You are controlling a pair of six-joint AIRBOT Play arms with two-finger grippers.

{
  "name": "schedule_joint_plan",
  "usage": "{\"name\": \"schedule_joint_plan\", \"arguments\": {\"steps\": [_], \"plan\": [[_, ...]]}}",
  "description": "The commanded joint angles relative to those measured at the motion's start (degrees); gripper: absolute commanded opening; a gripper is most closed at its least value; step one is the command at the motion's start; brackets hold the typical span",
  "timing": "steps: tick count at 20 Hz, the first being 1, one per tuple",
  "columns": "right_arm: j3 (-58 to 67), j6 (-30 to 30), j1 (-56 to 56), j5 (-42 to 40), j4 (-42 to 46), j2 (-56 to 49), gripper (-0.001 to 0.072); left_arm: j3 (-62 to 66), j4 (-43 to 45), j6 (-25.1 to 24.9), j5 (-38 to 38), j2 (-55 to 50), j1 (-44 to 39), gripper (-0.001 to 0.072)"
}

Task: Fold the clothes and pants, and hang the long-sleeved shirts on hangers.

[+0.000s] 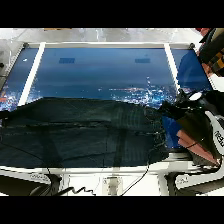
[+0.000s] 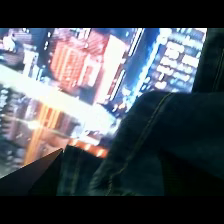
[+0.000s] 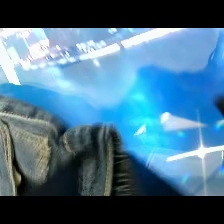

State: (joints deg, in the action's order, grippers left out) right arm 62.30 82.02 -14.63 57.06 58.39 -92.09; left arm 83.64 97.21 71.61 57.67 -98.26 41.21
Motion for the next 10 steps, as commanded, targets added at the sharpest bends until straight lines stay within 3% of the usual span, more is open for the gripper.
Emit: {"name": "schedule_joint_plan", "arguments": {"steps": [1, 5, 8, 10], "plan": [[0.09, -2.23, 3.08, -10.27, -1.6, -0.83, 0.0038, 0.0, -3.45, 2.62, -2.78, -0.09, -0.17, 0.0596], [0.09, -1.95, 3.61, -20.24, -1.42, 1.11, 0.0033, 0.0, -7.1, 5.27, -8.68, -0.72, -0.17, 0.0581], [0.09, -1.97, 3.61, -21.22, -0.39, 1.2, 0.0033, 0.0, -15.76, 7.26, -13.62, -1.01, -0.17, 0.0582], [0.09, -1.97, 3.61, -21.14, 0.81, 1.2, 0.0033, 0.0, -15.65, 7.26, -12.11, -1.4, -0.11, 0.0581]]}}
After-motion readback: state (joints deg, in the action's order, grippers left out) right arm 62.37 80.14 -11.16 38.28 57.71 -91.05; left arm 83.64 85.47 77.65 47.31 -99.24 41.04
